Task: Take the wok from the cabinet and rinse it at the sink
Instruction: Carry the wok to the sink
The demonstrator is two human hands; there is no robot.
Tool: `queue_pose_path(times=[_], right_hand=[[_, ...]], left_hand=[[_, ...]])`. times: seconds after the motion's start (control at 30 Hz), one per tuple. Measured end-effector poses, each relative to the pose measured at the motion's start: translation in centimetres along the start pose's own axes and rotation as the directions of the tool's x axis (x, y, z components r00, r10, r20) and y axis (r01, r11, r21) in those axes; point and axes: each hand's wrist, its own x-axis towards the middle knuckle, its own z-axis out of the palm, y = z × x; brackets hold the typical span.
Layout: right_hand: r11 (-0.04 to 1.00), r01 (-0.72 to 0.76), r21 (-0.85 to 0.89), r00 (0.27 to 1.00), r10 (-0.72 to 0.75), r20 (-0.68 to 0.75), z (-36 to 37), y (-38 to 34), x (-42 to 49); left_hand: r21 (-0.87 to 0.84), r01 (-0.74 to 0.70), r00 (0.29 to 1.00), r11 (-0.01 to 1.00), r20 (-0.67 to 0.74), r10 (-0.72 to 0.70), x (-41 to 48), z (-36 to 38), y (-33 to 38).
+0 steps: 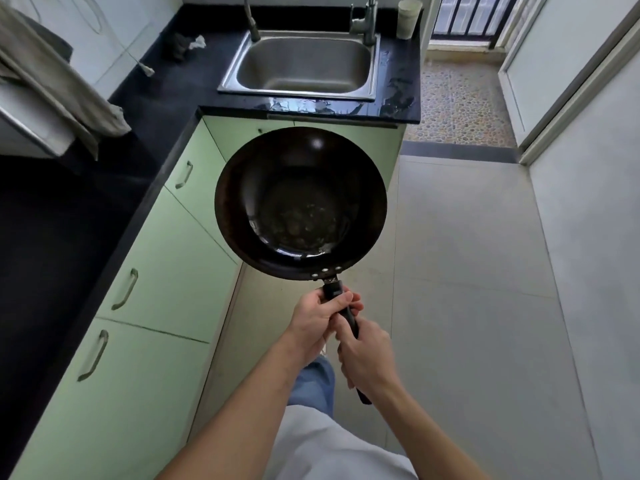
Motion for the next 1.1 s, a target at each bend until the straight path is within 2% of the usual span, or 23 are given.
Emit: queue_pose_path(times=[0.4, 0.77, 1.1], right_hand=[[0.991, -0.089, 0.1, 0.996, 0.091, -0.011, 2.6, -12.7, 18.9], [0.997, -0.071, 0.029, 0.997, 0.071, -0.022, 2.3, -17.6, 30.3], [0.995, -0.089, 0.035, 0.995, 0.087, 0.057, -1.3, -23.1, 44.0]], left_hand=[[0.054, -0.002, 1.0, 0.999, 0.025, 0.001, 16.5, -0.8, 16.4], [0.023, 0.017, 1.0, 1.0, 0.012, -0.017, 26.6, 0.0, 23.5], [-0.01, 0.019, 0.996, 1.0, -0.081, -0.02, 38.2, 3.8, 31.1]])
